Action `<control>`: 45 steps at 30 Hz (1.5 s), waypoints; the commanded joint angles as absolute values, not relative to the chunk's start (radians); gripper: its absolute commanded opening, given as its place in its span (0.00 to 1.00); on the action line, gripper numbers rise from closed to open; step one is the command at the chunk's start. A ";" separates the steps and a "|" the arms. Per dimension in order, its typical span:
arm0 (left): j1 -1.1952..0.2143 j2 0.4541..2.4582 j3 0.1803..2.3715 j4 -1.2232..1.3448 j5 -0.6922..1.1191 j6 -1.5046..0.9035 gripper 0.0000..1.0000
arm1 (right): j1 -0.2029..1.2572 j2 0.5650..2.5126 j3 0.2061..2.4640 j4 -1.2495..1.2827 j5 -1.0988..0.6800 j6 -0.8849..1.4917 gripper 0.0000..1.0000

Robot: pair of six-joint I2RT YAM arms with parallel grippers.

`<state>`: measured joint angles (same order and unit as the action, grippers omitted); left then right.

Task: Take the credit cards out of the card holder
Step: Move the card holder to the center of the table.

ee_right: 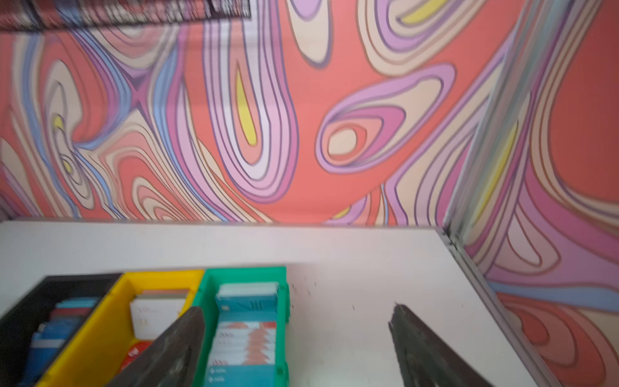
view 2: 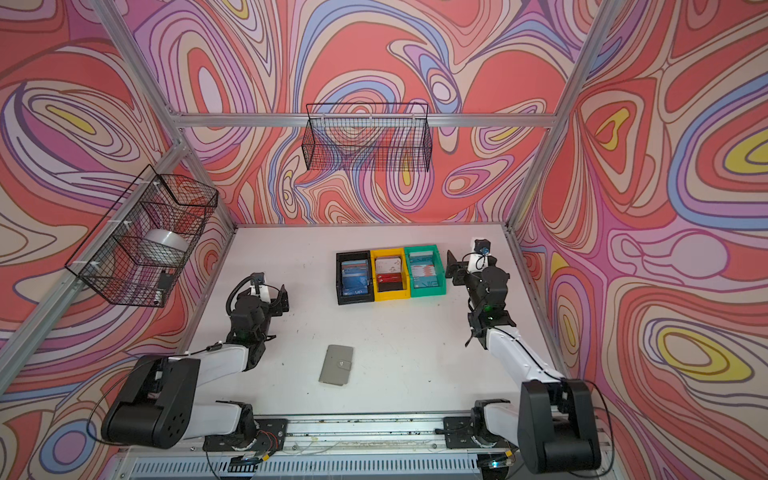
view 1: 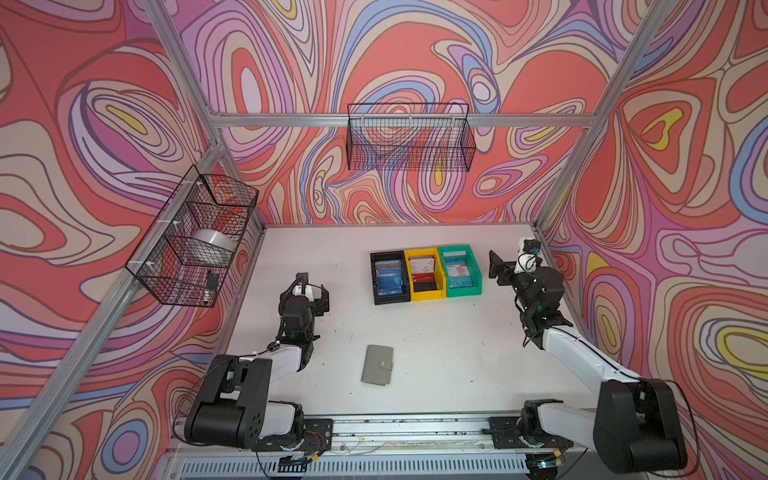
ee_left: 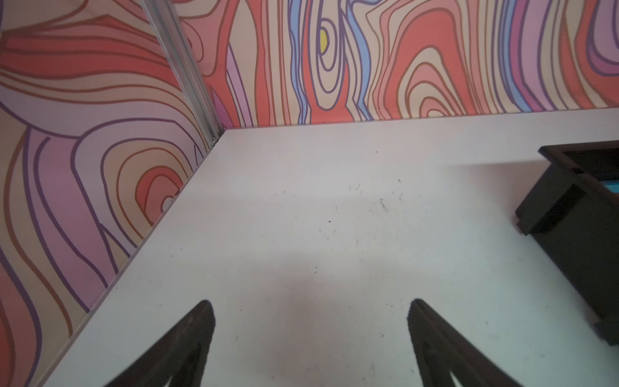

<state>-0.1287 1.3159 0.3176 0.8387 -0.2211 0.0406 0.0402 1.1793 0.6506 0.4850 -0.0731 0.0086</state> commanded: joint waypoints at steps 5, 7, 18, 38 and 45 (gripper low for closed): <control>-0.220 1.082 0.441 0.565 -0.167 0.012 0.79 | 0.215 1.096 0.826 -0.053 -0.139 0.078 0.89; -0.234 1.047 0.471 0.485 -0.149 -0.035 0.75 | 0.272 1.106 0.846 -0.135 -0.163 0.109 0.85; -0.242 0.948 0.595 -0.118 0.008 -0.403 0.44 | 0.585 1.255 0.875 -0.286 -0.294 0.259 0.75; -0.268 0.901 0.384 -0.196 0.352 -0.701 0.00 | 0.892 1.531 0.857 -0.233 -0.742 0.285 0.56; -0.331 0.894 0.341 -0.196 0.341 -0.742 0.00 | 0.913 1.653 0.853 -0.130 -0.859 0.323 0.51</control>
<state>-0.3115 0.9073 0.3470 -0.1913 0.3298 -0.6998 0.9073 1.6157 0.8513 -0.1959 -0.7761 0.3027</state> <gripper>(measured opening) 0.047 0.511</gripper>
